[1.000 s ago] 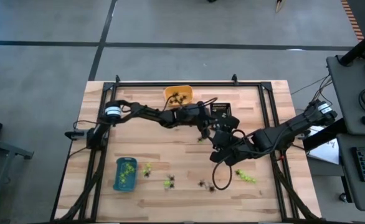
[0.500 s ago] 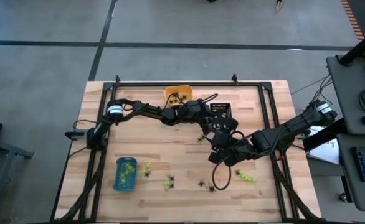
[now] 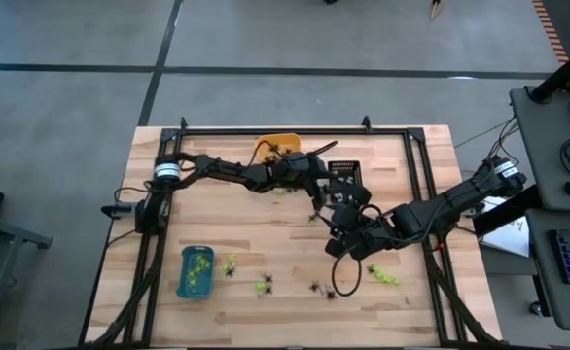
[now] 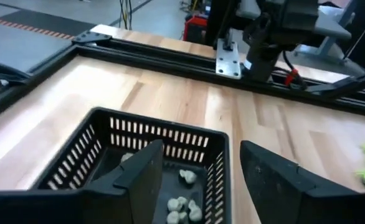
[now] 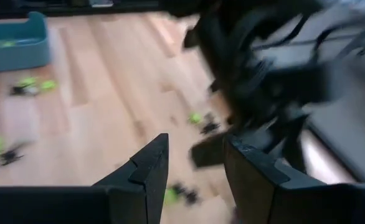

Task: Sort Halloween decoration
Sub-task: Put the black spider toy into the yellow bin

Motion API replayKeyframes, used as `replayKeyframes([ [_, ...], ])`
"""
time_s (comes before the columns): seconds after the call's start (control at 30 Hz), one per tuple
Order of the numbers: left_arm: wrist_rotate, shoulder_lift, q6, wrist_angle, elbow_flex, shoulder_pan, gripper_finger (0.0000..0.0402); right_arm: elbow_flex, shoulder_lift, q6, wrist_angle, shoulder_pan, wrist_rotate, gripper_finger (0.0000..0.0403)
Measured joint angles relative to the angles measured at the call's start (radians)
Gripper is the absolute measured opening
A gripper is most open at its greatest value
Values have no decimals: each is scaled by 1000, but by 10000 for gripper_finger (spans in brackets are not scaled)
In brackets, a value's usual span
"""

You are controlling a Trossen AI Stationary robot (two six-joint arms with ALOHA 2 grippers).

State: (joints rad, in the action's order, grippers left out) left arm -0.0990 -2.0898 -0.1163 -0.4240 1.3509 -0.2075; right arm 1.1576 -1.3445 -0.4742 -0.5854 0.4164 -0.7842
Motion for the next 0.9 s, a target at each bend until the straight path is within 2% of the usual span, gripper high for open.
replayKeyframes([
  [0.13,2,117,3,5,-76,5,193,0,0,-82,0,0,106,144],
  [0.3,2,301,28,-3,-226,24,192,0,0,-163,-6,2,180,144],
  [0.47,3,481,29,-12,-384,62,192,0,0,-179,-7,-3,191,144],
  [0.67,9,665,5,-50,-578,120,192,-1,-6,-295,-7,-60,203,138],
  [0.9,12,842,-72,-181,-778,139,192,-1,-84,-385,-5,-155,408,128],
])
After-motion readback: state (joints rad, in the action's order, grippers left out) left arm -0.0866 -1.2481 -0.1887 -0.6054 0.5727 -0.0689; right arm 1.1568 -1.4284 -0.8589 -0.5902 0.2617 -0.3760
